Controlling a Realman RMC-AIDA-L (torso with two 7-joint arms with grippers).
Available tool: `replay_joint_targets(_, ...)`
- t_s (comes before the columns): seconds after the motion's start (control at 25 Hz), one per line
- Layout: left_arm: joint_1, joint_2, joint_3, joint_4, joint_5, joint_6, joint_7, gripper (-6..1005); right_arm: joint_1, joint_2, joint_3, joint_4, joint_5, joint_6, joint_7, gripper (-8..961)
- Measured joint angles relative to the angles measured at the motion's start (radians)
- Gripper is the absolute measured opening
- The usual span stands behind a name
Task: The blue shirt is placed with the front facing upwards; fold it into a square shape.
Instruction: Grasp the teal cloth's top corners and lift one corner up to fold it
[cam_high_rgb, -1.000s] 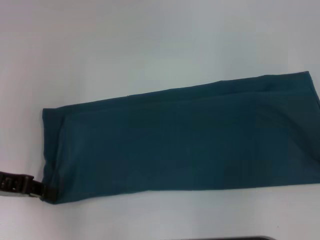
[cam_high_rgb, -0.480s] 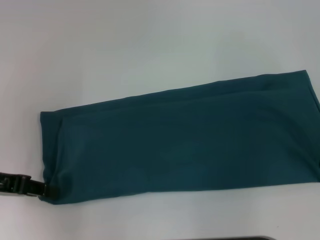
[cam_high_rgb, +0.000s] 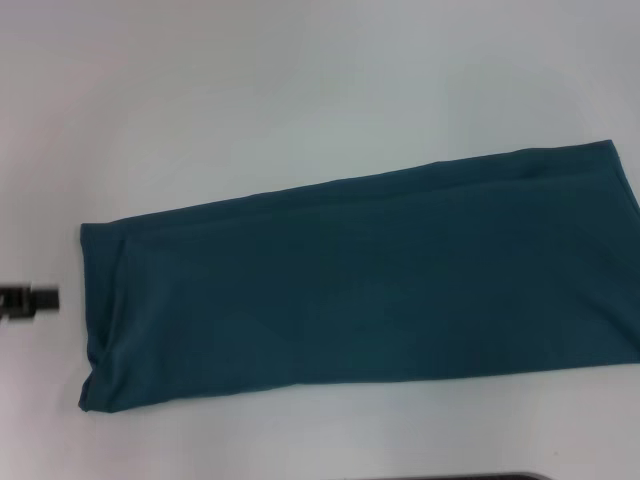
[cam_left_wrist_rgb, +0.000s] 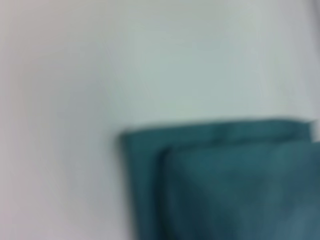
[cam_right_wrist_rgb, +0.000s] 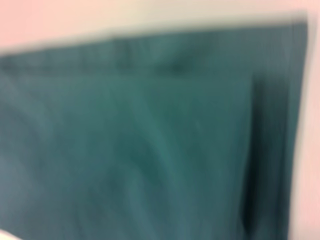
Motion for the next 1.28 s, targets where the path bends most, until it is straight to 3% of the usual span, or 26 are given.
replay_joint_targets(0.12,-0.006,-0.003,-0.017,0.015,-0.135,0.026,0.085,472,-0.003,-0.006,0.06,-0.024,0.141,-0.033,-0.07,385)
replay_joint_targets(0.24,-0.006,-0.025,-0.008,0.088,-0.298,0.04,0.262,612,-0.031,0.016,0.089,-0.021,0.388,-0.077,-0.233,451)
replay_joint_targets(0.36,0.006,-0.059,-0.008,0.162,-0.391,0.046,0.472,696,-0.076,0.072,0.091,-0.007,0.573,-0.087,-0.444,516)
replay_joint_targets(0.44,0.014,-0.074,-0.005,0.191,-0.406,0.041,0.566,733,-0.103,0.108,0.082,0.011,0.613,-0.063,-0.569,760)
replay_joint_targets(0.56,0.013,-0.063,0.019,0.209,-0.393,0.043,0.583,770,-0.109,0.12,0.049,0.054,0.582,-0.057,-0.633,787)
replay_joint_targets(0.68,0.005,-0.039,0.043,0.236,-0.392,0.05,0.57,769,-0.097,0.109,0.039,0.152,0.584,-0.055,-0.684,814)
replay_joint_targets(0.88,-0.001,-0.04,0.07,0.271,-0.378,0.04,0.612,768,-0.102,0.107,0.095,0.33,0.682,-0.039,-0.791,789)
replay_joint_targets(1.04,-0.014,-0.039,0.113,0.349,-0.369,0.036,0.605,765,-0.106,0.13,0.073,0.348,0.635,-0.013,-0.756,718)
replay_joint_targets(1.16,-0.04,-0.033,0.151,0.397,-0.357,0.027,0.501,764,-0.093,0.136,0.051,0.334,0.554,0.054,-0.667,674)
replay_joint_targets(1.28,-0.066,-0.028,0.163,0.394,-0.35,0.015,0.33,765,-0.075,0.124,0.031,0.318,0.506,0.083,-0.6,675)
